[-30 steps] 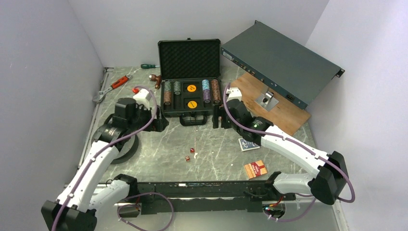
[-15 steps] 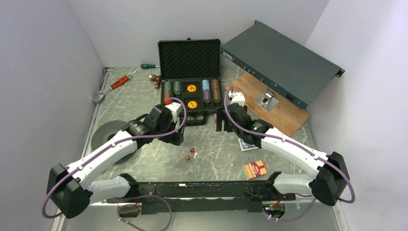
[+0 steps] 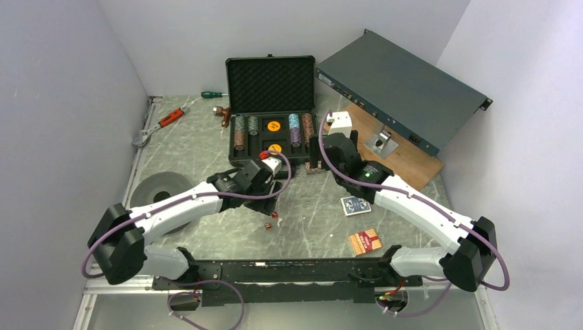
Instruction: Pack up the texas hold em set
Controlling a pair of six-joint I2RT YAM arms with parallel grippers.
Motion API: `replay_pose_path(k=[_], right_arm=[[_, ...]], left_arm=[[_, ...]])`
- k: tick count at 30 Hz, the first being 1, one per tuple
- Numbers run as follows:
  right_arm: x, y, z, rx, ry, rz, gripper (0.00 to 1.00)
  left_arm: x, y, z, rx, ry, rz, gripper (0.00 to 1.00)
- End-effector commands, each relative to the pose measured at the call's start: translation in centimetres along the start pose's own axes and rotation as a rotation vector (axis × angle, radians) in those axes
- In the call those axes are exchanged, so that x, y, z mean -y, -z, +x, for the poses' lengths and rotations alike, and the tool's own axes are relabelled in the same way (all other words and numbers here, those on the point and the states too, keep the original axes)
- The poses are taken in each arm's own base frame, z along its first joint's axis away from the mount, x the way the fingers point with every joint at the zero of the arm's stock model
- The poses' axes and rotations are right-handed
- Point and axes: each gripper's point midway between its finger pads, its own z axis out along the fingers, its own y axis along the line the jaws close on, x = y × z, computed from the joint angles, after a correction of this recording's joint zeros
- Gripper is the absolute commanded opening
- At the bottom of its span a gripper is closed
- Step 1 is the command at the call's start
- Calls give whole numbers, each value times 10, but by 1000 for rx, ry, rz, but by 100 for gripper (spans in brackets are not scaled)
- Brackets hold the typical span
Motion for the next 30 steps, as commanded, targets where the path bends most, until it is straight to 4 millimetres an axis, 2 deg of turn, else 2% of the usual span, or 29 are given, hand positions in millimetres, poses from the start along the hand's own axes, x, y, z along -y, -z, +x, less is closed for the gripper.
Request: replay_pose_path(k=[1, 4, 8, 18, 30], right_arm=[[11, -2, -33, 103, 69, 63, 87], [15, -4, -32, 116, 77, 80, 89], [11, -7, -26, 110, 62, 48, 90], [13, -14, -18, 93, 55, 48, 90], [21, -16, -16, 86, 29, 65, 90]], left_arm=[[18, -7, -23, 54, 17, 17, 69], [24, -17, -20, 26, 23, 11, 69], [29, -29, -17, -8, 33, -14, 65], [28, -48, -4, -74, 68, -58, 55], [29, -61, 10, -122, 120, -75, 50]])
